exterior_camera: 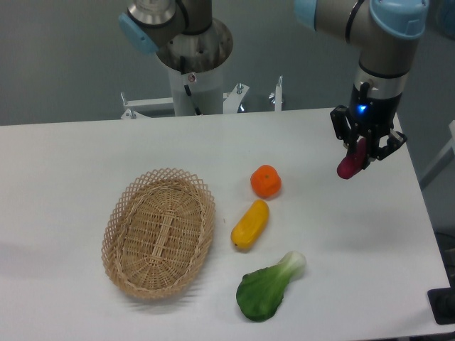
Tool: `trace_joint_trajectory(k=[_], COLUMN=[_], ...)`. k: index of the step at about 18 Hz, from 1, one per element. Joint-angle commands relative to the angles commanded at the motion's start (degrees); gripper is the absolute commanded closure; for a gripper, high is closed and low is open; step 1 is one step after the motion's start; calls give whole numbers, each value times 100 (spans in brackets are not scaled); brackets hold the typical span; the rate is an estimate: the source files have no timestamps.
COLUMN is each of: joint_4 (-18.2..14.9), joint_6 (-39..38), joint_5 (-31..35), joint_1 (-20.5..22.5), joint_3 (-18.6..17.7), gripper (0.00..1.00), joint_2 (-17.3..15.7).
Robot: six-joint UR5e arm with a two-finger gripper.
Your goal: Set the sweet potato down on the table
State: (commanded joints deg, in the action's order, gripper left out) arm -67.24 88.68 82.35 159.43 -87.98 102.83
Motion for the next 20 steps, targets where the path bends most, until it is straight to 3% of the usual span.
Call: trace_joint_trajectory(k=[8,12,16,20], joint_4=[18,184,632,1229], joint_6=[-26,-70,-166,-746], joint_5=[0,0,17,9], joint_1=[-9,-44,-88,-254], joint_3=[-53,-237,-588,-913], gripper=[75,75,75,75], joint_2=[0,0,0,35])
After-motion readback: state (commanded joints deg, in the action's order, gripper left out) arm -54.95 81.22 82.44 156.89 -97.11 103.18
